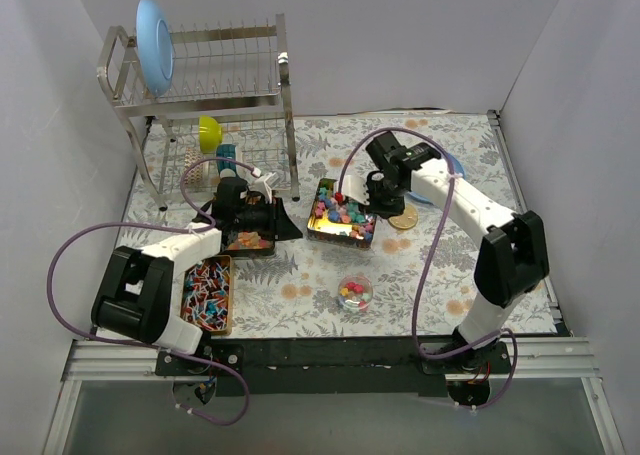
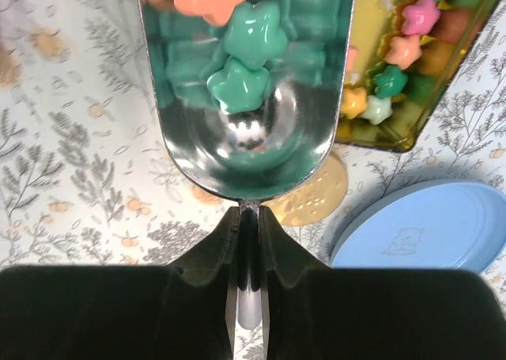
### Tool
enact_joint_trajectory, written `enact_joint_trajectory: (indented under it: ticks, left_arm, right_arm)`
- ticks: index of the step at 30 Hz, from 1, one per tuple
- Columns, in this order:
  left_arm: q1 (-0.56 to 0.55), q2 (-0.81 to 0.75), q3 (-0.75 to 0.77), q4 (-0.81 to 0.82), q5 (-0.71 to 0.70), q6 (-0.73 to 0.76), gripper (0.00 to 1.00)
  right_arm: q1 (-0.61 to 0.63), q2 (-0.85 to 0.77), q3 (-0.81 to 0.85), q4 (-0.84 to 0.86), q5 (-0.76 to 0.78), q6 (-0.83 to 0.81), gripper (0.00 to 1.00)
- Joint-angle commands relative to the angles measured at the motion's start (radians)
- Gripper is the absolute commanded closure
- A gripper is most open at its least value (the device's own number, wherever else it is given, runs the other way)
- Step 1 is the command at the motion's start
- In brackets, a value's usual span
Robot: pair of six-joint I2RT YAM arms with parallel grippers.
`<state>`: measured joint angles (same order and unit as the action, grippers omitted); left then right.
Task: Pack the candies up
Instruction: Place the fake candies in the packing bottle.
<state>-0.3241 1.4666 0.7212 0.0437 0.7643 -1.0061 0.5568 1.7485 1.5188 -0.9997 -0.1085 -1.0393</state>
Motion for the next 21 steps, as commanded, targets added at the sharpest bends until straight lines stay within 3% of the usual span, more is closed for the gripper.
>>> enact_joint_trajectory:
  ticks: [1,6,11,21]
  left_arm:
    - [0.002,-0.063,0.020,-0.027,-0.019,0.040,0.78]
    - [0.008,-0.069,0.011,-0.022,-0.066,0.040,0.73]
    - [0.010,-0.063,0.009,-0.024,-0.134,0.044,0.66]
    - [0.013,-0.078,-0.040,0.008,-0.149,0.043,0.65]
  right_arm:
    - [-0.005,-0.138,-0.089,-0.034,-0.094,-0.068,0.99]
    - [0.012,-0.236,-0.175,-0.112,-0.065,-0.136,0.99]
    - [0.097,-0.335,-0.272,-0.154,0.087,-0.203,0.99]
    - [0.319,-0.336,-0.324,-0.189,0.381,-0.154,0.99]
